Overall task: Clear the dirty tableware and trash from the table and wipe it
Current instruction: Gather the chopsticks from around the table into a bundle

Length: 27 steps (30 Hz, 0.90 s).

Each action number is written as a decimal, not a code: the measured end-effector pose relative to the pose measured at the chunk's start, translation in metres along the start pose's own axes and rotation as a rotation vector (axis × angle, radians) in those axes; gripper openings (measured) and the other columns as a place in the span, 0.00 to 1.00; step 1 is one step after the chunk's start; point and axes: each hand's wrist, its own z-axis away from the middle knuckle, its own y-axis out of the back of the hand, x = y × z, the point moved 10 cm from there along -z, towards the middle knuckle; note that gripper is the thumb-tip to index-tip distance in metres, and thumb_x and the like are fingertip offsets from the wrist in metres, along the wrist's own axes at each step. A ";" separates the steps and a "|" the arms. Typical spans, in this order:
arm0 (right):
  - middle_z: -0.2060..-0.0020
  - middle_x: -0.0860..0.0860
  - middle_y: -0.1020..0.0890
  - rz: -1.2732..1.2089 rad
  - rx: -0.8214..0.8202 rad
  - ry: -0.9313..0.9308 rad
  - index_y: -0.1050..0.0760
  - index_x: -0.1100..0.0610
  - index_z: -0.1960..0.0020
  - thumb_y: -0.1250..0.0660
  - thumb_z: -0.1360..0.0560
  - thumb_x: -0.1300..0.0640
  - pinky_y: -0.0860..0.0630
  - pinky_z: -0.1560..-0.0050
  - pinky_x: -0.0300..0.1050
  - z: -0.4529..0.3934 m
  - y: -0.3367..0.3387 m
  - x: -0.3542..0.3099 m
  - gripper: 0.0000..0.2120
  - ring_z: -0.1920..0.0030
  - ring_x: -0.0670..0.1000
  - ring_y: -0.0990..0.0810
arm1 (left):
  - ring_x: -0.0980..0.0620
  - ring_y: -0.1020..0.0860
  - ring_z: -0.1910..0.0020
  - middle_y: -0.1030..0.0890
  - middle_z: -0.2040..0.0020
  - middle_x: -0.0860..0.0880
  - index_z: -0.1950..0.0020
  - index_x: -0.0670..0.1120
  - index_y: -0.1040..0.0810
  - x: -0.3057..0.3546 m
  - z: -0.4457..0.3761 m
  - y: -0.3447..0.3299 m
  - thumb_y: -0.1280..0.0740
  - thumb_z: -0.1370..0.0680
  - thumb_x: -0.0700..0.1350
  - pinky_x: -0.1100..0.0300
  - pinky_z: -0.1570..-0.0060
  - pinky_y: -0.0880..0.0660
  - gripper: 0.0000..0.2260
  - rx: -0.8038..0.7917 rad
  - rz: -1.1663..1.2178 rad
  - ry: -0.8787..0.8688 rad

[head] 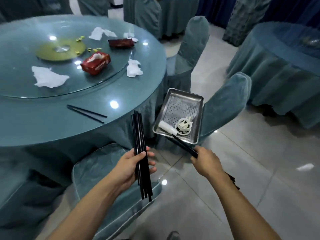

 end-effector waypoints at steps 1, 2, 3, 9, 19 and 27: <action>0.49 0.52 0.17 0.005 -0.013 0.053 0.25 0.47 0.39 0.34 0.22 0.50 0.27 0.57 0.46 -0.018 0.002 -0.006 0.12 0.51 0.56 0.19 | 0.45 0.19 0.63 0.18 0.52 0.39 0.41 0.38 0.25 0.001 -0.003 -0.002 0.41 0.16 0.35 0.48 0.64 0.17 0.08 0.036 0.020 -0.026; 0.49 0.52 0.17 0.013 -0.024 0.102 0.25 0.48 0.39 0.34 0.22 0.50 0.26 0.56 0.46 -0.036 0.002 -0.014 0.12 0.50 0.56 0.19 | 0.45 0.19 0.63 0.18 0.52 0.39 0.40 0.37 0.25 0.003 -0.006 -0.002 0.41 0.16 0.35 0.48 0.63 0.17 0.08 0.068 0.036 -0.051; 0.49 0.52 0.17 0.022 -0.036 0.151 0.25 0.49 0.39 0.34 0.22 0.50 0.25 0.55 0.47 -0.052 0.002 -0.024 0.12 0.50 0.56 0.19 | 0.44 0.19 0.62 0.18 0.52 0.39 0.39 0.37 0.25 0.004 -0.007 0.000 0.41 0.16 0.35 0.48 0.62 0.17 0.09 0.098 0.057 -0.072; 0.53 0.52 0.17 0.012 -0.148 0.410 0.24 0.50 0.45 0.34 0.23 0.49 0.21 0.50 0.52 -0.112 -0.022 -0.120 0.09 0.50 0.57 0.19 | 0.45 0.18 0.61 0.18 0.53 0.41 0.38 0.37 0.25 0.025 -0.002 0.045 0.40 0.16 0.35 0.48 0.60 0.17 0.09 0.305 0.185 -0.200; 0.53 0.55 0.18 0.093 -0.287 0.667 0.27 0.53 0.47 0.38 0.22 0.52 0.23 0.55 0.50 -0.164 -0.066 -0.286 0.06 0.51 0.61 0.19 | 0.43 0.19 0.60 0.18 0.53 0.41 0.34 0.35 0.28 0.077 -0.022 0.128 0.41 0.16 0.35 0.48 0.60 0.16 0.11 0.498 0.370 -0.328; 0.52 0.58 0.20 0.114 -0.362 0.818 0.28 0.57 0.45 0.40 0.19 0.51 0.29 0.57 0.50 -0.221 -0.111 -0.416 0.10 0.50 0.62 0.21 | 0.45 0.18 0.61 0.16 0.54 0.42 0.37 0.37 0.25 0.098 -0.052 0.169 0.40 0.16 0.36 0.49 0.60 0.17 0.09 0.656 0.454 -0.351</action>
